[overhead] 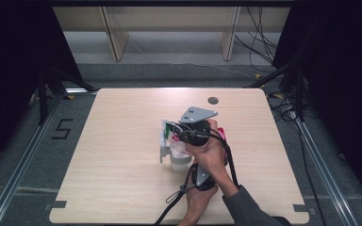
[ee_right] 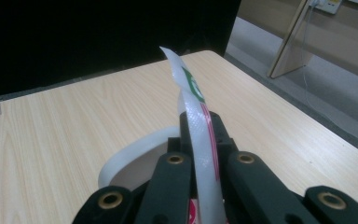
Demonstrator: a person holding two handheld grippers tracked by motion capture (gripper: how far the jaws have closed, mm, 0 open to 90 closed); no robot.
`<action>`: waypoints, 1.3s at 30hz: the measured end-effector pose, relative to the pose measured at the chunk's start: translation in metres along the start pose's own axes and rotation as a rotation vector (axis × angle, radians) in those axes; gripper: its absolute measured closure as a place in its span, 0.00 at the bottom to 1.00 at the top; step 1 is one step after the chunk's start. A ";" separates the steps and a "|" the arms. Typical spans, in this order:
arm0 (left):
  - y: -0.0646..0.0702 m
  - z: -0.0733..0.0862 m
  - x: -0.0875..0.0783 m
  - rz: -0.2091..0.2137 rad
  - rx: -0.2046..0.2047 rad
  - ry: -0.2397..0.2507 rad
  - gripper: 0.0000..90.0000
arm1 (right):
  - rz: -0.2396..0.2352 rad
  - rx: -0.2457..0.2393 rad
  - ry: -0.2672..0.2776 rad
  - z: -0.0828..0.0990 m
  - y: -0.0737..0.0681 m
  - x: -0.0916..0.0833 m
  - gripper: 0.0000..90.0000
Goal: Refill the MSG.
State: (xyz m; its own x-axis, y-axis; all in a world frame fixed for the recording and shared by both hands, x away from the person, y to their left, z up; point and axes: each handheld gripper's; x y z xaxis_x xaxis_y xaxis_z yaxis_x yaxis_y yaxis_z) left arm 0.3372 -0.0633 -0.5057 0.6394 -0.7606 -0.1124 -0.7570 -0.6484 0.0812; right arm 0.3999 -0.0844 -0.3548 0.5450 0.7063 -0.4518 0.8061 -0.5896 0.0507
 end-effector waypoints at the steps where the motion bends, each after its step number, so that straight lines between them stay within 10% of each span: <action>1: 0.000 0.000 0.000 0.000 -0.002 -0.001 0.91 | -0.001 -0.004 0.001 0.000 0.000 0.000 0.99; 2: -0.003 -0.001 -0.001 -0.023 0.051 -0.001 0.91 | 0.000 -0.003 -0.002 0.000 0.000 0.000 0.99; 3: 0.001 0.000 0.000 0.002 -0.005 0.001 0.91 | 0.001 -0.003 -0.003 0.000 0.000 0.000 0.99; 24: -0.001 0.001 -0.001 0.005 0.017 -0.018 0.91 | 0.001 0.010 0.026 0.000 0.003 -0.004 1.00; 26: 0.004 0.002 0.004 -0.009 -0.051 0.036 0.91 | -0.014 0.022 0.017 0.000 0.003 -0.005 1.00; 28: 0.000 0.002 0.002 -0.025 0.000 -0.016 0.91 | -0.014 0.022 0.025 0.000 0.004 -0.006 1.00; 39: 0.001 0.003 0.003 -0.027 -0.016 -0.003 0.91 | -0.014 0.042 0.040 0.000 0.005 -0.010 1.00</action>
State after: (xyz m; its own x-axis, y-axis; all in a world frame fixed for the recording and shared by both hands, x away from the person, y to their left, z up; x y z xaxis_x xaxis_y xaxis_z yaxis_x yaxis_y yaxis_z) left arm 0.3384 -0.0659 -0.5088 0.6595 -0.7425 -0.1175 -0.7369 -0.6694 0.0939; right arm 0.3990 -0.0945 -0.3502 0.5430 0.7296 -0.4158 0.8039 -0.5947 0.0064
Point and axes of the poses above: each handheld gripper's, and its own axes: x roughly forward along the jaws, z roughly out of its underside, y roughly to its right, and after that the axes turned 3 degrees about x, right-handed
